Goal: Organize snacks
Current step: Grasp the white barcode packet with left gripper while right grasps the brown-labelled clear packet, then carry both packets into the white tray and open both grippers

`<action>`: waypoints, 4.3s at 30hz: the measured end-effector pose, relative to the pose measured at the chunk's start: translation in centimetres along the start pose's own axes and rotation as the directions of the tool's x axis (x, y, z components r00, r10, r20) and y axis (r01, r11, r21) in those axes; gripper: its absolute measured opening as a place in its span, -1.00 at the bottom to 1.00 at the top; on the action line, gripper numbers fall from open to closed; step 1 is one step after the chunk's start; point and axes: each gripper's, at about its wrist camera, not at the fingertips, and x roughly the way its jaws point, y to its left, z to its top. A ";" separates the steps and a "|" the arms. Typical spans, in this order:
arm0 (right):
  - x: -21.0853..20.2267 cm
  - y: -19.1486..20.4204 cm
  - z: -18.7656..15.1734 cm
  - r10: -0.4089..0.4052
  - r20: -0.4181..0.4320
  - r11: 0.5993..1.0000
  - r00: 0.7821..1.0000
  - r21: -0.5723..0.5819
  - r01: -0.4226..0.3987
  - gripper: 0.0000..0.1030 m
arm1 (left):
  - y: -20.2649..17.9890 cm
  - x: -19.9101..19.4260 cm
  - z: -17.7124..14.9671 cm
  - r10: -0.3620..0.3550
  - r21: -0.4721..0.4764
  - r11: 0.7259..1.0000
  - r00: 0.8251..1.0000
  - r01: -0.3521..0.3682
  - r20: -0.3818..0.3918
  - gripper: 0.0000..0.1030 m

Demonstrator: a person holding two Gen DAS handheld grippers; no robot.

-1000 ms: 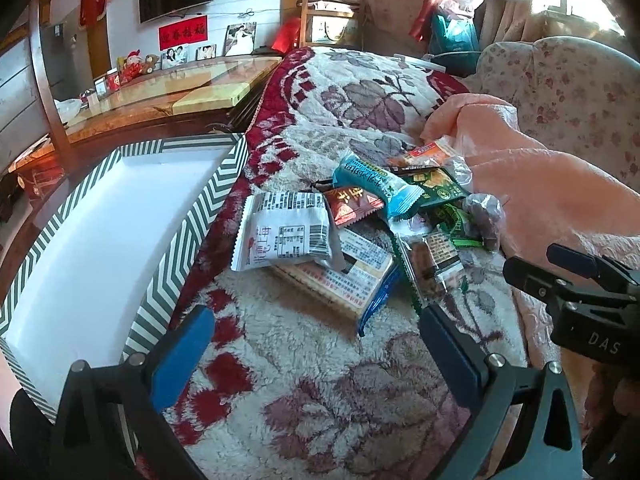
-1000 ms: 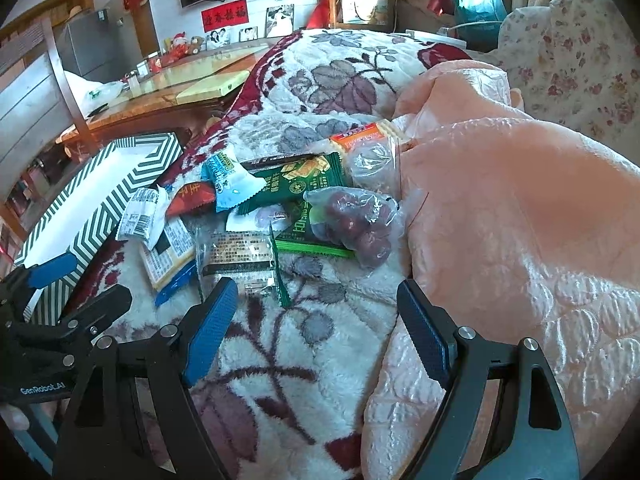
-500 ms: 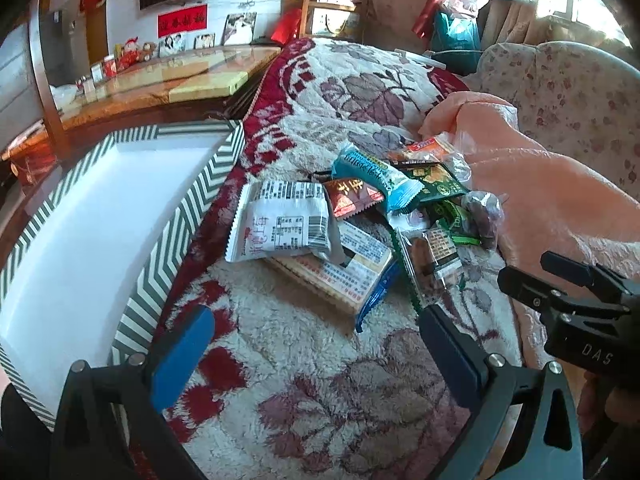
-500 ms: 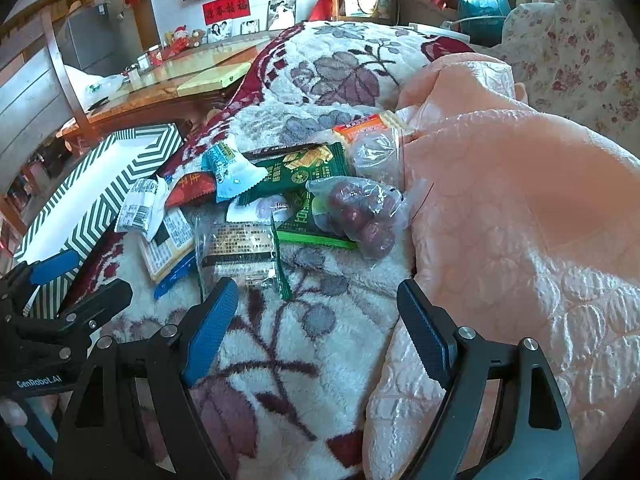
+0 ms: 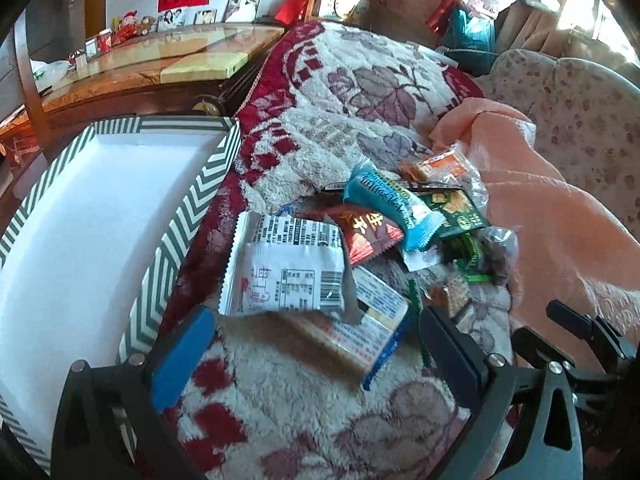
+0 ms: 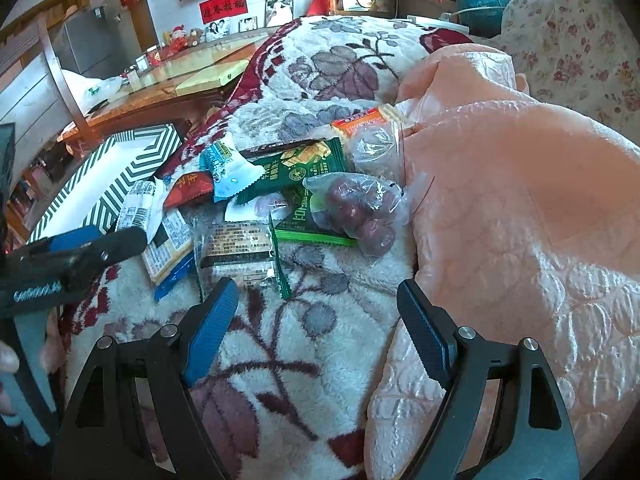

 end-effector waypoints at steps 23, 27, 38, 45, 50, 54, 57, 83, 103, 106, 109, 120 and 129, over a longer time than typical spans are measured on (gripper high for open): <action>1.4 -0.6 -0.2 0.010 -0.061 1.000 0.998 0.004 -0.009 0.60 | 0.6 2.7 2.8 0.027 0.033 0.999 0.999 -0.025 -0.046 1.00; 1.8 -0.6 -0.2 0.013 -0.071 1.000 0.997 0.003 -0.013 0.60 | 1.0 3.1 3.2 0.020 0.026 0.999 0.998 -0.018 -0.059 0.84; 3.2 0.7 1.0 0.123 -0.090 0.992 0.988 0.010 -0.122 0.60 | 1.1 3.1 3.5 -0.009 0.031 0.999 0.998 0.011 -0.069 0.54; 5.3 3.4 2.2 0.146 -0.156 0.980 0.977 -0.112 -0.164 0.60 | 1.1 3.4 3.6 -0.011 0.040 0.999 0.997 0.014 -0.074 0.55; 6.8 3.3 2.7 0.158 -0.183 0.979 0.970 -0.101 -0.179 0.60 | 0.9 3.8 3.8 -0.009 0.050 0.999 0.997 0.013 -0.083 0.55; 6.9 2.6 2.7 0.219 -0.173 0.972 0.960 -0.045 -0.230 0.42 | 0.6 3.9 3.9 -0.004 0.060 0.998 0.996 0.009 -0.085 0.44; 6.4 2.7 2.4 0.208 -0.181 0.972 0.961 -0.072 -0.224 0.01 | 0.7 3.5 3.9 0.002 0.055 0.998 0.997 0.002 -0.073 0.19; 1.6 5.6 3.2 0.223 -0.140 0.958 0.965 -0.154 -0.243 -0.09 | 2.1 -4.7 3.2 0.059 0.039 0.997 0.997 -0.061 0.051 0.09; 1.9 17.1 6.3 0.315 -0.185 0.871 0.931 -0.332 -0.361 -0.09 | 10.6 -6.6 2.9 0.182 -0.076 0.981 0.982 -0.178 0.045 0.09; 2.1 18.5 6.6 0.325 -0.196 0.859 0.925 -0.348 -0.375 -0.09 | 12.2 -6.4 2.6 0.197 -0.108 0.975 0.980 -0.193 0.029 0.09; 2.4 20.2 6.8 0.330 -0.209 0.844 0.921 -0.371 -0.387 -0.09 | 13.9 -6.1 2.3 0.208 -0.146 0.968 0.978 -0.205 0.006 0.09; 3.8 25.8 7.9 0.340 -0.259 0.790 0.904 -0.443 -0.424 -0.09 | 18.3 -5.3 1.3 0.257 -0.234 0.936 0.965 -0.263 -0.055 0.09; 6.4 28.8 7.1 0.318 -0.343 0.747 0.884 -0.483 -0.457 -0.09 | 20.6 -4.2 0.5 0.267 -0.296 0.911 0.957 -0.289 -0.112 0.09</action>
